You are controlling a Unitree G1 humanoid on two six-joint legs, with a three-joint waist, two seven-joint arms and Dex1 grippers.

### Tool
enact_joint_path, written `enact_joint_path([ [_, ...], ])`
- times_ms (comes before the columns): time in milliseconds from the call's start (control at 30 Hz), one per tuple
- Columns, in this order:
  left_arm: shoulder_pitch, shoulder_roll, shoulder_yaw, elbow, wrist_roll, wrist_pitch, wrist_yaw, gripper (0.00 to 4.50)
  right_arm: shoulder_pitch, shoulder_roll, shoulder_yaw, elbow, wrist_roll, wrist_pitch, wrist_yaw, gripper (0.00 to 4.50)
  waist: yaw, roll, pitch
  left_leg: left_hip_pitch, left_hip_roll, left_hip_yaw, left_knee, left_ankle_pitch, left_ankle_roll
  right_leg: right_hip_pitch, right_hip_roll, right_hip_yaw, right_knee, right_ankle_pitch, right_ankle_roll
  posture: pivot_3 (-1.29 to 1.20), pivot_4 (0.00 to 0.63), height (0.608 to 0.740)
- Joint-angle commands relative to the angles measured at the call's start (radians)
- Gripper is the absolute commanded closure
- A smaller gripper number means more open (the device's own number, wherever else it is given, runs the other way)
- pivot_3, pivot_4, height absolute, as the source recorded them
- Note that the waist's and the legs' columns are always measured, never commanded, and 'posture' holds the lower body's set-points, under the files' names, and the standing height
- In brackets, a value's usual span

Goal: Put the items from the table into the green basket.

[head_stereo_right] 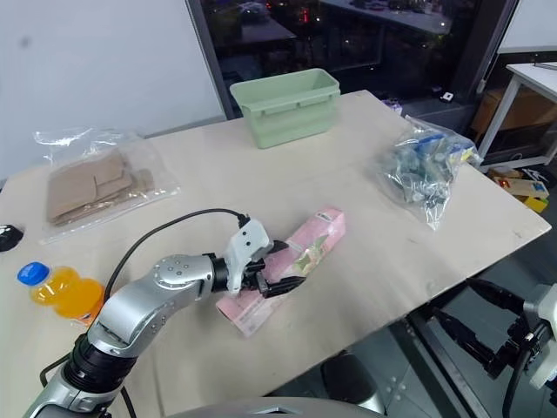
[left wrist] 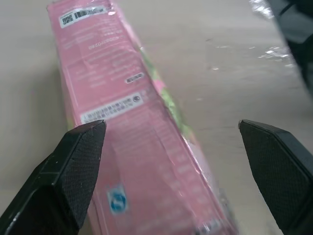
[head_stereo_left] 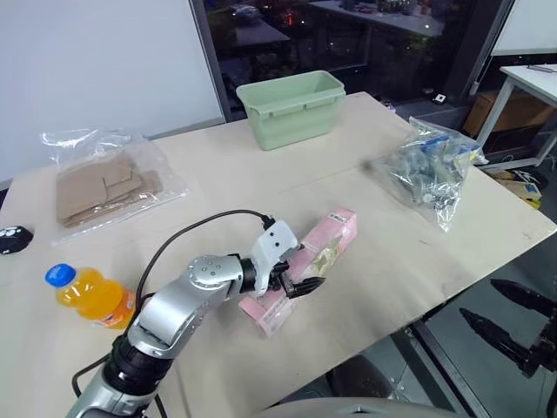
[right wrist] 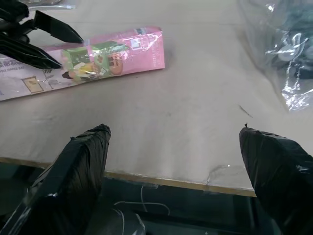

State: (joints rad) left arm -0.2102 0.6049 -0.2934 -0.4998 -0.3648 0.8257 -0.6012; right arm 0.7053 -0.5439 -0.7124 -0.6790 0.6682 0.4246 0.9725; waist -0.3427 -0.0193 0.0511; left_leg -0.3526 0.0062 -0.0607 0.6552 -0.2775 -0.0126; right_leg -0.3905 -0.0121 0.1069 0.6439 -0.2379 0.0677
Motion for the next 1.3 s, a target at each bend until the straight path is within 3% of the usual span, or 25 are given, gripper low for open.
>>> enact_joint_path([
  [33,0.009,-0.018,-0.035,-0.002,0.021,0.079,0.038,0.0,0.004,-0.005,-0.01,-0.026,0.015,-0.032,-0.01,0.05,-0.002,-0.001,0.001,0.0,0.0,0.0,-0.001,0.0,0.0,0.0,0.0,0.0,0.0,0.0,0.0,-0.37,0.037,0.74],
  [267,0.017,-0.089,0.038,-0.025,-0.032,0.214,0.097,0.0,-0.018,-0.024,0.01,-0.001,0.016,-0.045,-0.005,0.05,-0.003,-0.003,0.002,0.006,0.0,0.0,-0.004,0.0,0.0,0.005,0.0,0.0,-0.002,0.0,0.0,-0.35,0.034,0.74],
  [667,0.01,-0.107,0.1,-0.028,-0.1,0.272,0.077,0.0,-0.047,-0.056,0.023,0.035,0.027,-0.05,0.01,0.05,0.0,-0.005,0.004,0.007,0.0,0.0,-0.006,-0.001,-0.001,0.005,-0.001,0.0,-0.003,-0.001,0.001,-0.33,0.024,0.74],
  [767,0.013,-0.107,0.118,-0.038,-0.127,0.295,0.073,0.89,-0.047,-0.062,0.025,0.043,0.032,-0.051,0.015,0.0,0.0,-0.006,0.004,0.007,0.0,0.0,-0.006,-0.001,-0.001,0.005,-0.001,0.0,-0.003,-0.001,0.001,-0.33,0.024,0.74],
  [900,0.011,-0.101,0.121,-0.042,-0.134,0.305,0.074,2.69,-0.052,-0.068,0.031,0.052,0.032,-0.054,0.018,0.0,0.0,-0.006,0.005,0.007,0.0,-0.001,-0.006,-0.001,-0.001,0.005,-0.001,0.0,-0.004,-0.001,0.001,-0.33,0.024,0.74],
  [1000,0.011,-0.101,0.123,-0.044,-0.137,0.309,0.076,3.74,-0.056,-0.073,0.034,0.056,0.033,-0.054,0.02,0.0,0.001,-0.006,0.005,0.006,0.0,-0.001,-0.006,-0.001,-0.001,0.005,-0.001,0.0,-0.004,-0.001,0.001,-0.32,0.024,0.74],
  [1133,0.009,-0.104,0.133,-0.052,-0.143,0.262,0.066,4.49,-0.071,-0.085,0.036,0.067,0.036,-0.052,0.027,0.0,0.002,-0.005,0.005,0.006,-0.001,0.0,-0.006,-0.001,-0.001,0.005,-0.001,0.0,-0.004,-0.002,0.002,-0.31,0.021,0.74],
  [1300,-0.066,-0.107,0.202,-0.024,-0.132,0.181,0.064,4.49,-0.123,-0.117,0.04,0.064,0.077,-0.027,0.029,0.0,0.007,-0.006,0.007,0.006,-0.002,0.0,-0.006,-0.001,-0.001,0.005,-0.002,0.0,-0.004,-0.002,0.002,-0.29,0.016,0.74],
])
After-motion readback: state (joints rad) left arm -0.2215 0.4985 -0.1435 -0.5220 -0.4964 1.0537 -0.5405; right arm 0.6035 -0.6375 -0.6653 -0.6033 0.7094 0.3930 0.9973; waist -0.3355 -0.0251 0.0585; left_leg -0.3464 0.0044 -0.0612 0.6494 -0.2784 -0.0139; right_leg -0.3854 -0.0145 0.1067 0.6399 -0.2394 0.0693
